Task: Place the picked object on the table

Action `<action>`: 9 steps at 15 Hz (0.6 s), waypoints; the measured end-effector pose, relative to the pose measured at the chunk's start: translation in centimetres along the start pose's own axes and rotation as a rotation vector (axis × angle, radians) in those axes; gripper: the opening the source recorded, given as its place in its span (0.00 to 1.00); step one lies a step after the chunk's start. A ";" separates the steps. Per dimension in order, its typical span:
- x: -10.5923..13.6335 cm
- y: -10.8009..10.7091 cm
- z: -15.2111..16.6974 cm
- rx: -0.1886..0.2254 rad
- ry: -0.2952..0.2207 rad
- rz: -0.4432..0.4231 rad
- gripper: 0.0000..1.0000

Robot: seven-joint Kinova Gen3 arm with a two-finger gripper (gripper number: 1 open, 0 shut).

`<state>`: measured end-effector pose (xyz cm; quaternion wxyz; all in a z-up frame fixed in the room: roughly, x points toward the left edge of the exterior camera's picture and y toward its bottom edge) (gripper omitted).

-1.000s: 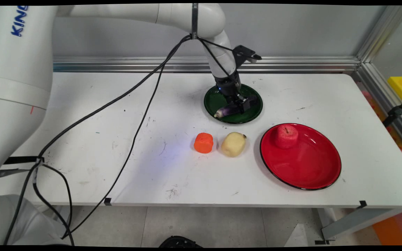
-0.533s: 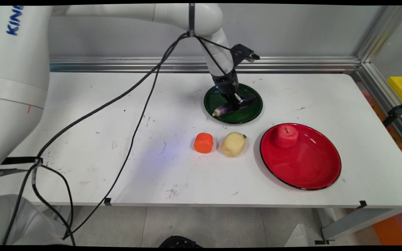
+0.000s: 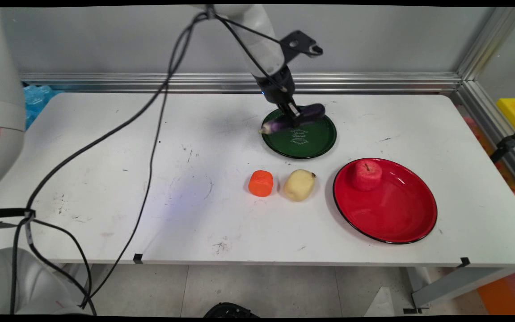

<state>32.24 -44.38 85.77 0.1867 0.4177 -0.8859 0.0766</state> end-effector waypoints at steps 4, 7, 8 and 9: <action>-1.7 0.4 -3.9 -0.016 0.037 0.103 0.00; -3.4 0.9 -6.9 -0.040 0.068 0.203 0.00; -4.1 1.2 -8.0 -0.053 0.081 0.246 0.00; -4.7 1.5 -8.9 -0.065 0.092 0.283 0.00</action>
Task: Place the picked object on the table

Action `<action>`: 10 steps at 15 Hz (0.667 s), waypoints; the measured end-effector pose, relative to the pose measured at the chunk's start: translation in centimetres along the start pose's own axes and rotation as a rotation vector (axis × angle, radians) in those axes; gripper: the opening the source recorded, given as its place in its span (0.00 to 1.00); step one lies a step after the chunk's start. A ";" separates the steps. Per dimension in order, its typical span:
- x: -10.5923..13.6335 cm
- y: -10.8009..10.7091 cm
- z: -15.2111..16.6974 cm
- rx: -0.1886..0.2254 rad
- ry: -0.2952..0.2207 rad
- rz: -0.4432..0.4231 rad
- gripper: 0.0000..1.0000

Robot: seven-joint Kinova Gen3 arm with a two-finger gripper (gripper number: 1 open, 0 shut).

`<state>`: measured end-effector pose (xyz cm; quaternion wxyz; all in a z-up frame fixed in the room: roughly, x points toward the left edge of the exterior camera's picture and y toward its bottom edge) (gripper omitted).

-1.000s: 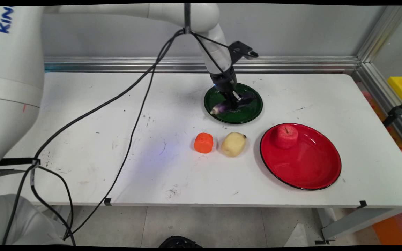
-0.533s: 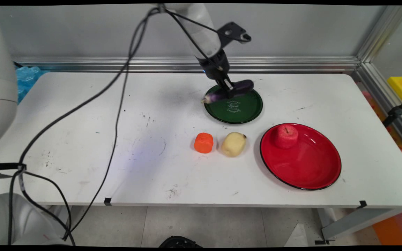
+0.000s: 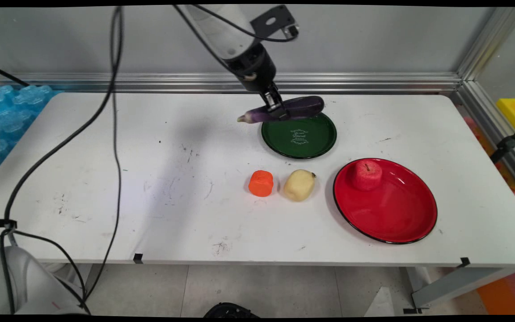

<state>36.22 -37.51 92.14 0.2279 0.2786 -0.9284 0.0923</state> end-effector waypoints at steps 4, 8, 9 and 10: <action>-2.1 2.3 -3.5 -0.061 0.038 0.157 0.00; -3.8 4.4 -5.2 -0.103 0.049 0.269 0.00; -4.3 5.1 -5.4 -0.112 0.049 0.294 0.00; -4.8 5.8 -5.4 -0.121 0.047 0.316 0.00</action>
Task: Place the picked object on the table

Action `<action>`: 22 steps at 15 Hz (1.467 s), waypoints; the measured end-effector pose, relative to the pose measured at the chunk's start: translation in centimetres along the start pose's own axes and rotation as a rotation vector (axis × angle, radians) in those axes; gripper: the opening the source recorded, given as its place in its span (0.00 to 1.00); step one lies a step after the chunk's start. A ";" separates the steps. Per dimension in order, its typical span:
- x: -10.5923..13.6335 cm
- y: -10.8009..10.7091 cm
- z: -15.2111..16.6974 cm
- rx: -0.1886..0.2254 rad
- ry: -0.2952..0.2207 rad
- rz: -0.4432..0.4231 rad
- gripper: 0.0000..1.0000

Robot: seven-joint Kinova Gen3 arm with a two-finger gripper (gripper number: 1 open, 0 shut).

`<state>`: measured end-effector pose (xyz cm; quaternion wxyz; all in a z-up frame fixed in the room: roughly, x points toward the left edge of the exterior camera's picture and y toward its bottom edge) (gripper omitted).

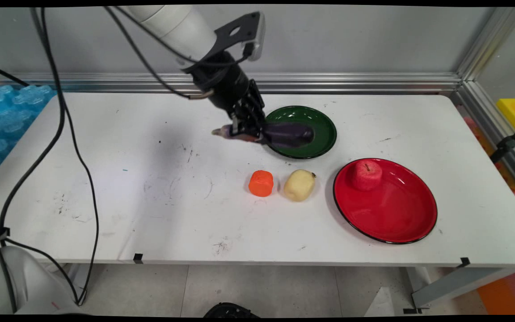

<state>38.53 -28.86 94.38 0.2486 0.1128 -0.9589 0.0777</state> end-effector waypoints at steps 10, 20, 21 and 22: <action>-0.7 4.5 5.1 -0.063 -0.036 0.093 0.00; -1.0 6.0 13.5 -0.133 -0.085 0.095 0.00; -1.1 6.0 14.0 -0.137 -0.088 0.093 0.00; -1.2 6.0 14.7 -0.143 -0.091 0.091 0.00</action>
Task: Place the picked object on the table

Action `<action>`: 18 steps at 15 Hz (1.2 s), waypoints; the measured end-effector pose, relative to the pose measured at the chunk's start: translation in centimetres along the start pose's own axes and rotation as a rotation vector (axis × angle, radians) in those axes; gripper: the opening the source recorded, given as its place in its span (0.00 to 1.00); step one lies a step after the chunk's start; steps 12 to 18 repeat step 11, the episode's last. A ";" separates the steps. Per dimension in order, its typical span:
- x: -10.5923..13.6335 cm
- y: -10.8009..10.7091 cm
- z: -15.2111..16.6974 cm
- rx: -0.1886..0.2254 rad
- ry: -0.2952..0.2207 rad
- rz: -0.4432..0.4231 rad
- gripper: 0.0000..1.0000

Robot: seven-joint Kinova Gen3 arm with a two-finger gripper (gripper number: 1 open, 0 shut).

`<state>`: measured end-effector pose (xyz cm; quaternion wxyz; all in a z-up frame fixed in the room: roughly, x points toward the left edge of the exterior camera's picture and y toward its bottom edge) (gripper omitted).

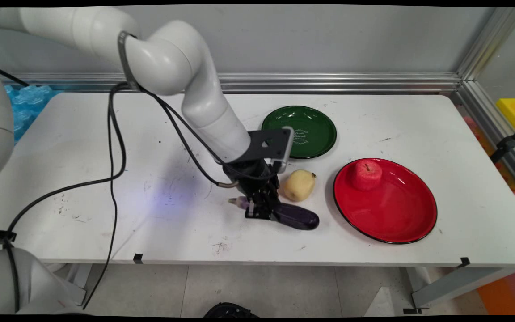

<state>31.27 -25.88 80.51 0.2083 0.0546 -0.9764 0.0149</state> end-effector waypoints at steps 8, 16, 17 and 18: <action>0.0 -0.8 3.5 -0.032 -0.004 -0.001 1.00; 0.0 -1.1 3.4 -0.024 0.006 0.010 1.00; 0.0 -1.1 3.4 -0.024 0.006 0.010 1.00; 0.0 -1.1 3.4 -0.024 0.006 0.010 1.00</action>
